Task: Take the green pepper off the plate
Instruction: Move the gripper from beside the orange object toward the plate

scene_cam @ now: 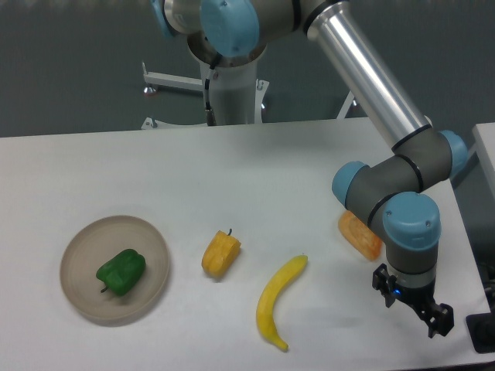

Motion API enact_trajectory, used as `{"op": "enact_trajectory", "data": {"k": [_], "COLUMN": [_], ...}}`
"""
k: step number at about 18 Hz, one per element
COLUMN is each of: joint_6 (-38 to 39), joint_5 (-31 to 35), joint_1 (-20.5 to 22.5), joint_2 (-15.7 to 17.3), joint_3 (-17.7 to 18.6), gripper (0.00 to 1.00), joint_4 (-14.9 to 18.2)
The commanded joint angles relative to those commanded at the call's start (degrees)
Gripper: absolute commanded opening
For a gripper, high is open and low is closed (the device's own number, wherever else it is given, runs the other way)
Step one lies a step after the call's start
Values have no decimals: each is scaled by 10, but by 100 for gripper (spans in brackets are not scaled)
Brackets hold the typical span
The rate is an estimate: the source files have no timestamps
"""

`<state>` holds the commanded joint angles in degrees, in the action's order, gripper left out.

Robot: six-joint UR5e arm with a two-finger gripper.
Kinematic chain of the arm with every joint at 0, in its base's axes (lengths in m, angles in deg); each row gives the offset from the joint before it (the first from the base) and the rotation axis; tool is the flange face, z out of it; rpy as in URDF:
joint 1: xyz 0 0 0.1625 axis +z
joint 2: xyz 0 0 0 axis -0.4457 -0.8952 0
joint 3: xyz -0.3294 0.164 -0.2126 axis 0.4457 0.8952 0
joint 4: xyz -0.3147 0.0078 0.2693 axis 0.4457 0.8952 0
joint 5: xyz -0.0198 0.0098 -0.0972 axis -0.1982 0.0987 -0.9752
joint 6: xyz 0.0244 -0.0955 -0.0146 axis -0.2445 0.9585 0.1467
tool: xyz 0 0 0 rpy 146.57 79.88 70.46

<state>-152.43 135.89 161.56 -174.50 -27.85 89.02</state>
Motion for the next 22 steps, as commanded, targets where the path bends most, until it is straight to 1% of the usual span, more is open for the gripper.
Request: {"op": "enact_trajectory", "data": {"k": [3,6,8,11,14,18,20,22], "joint_6": [0,3,15,39,101,233,299,350], "joint_5": [0,-3,-6,-25,-68,-129,-147,-170], "joint_1": [-6,-15,-17,-19,-33,-68,-89,-109], "joint_2": [3,11,24,56,102,176,206,235], "joint_3": [2,11,25,58,106,193,221,268], "gripper": [100,100,100,100,100,100,100,100], "joint_4": [0,6,14,35,57,57,58,52]}}
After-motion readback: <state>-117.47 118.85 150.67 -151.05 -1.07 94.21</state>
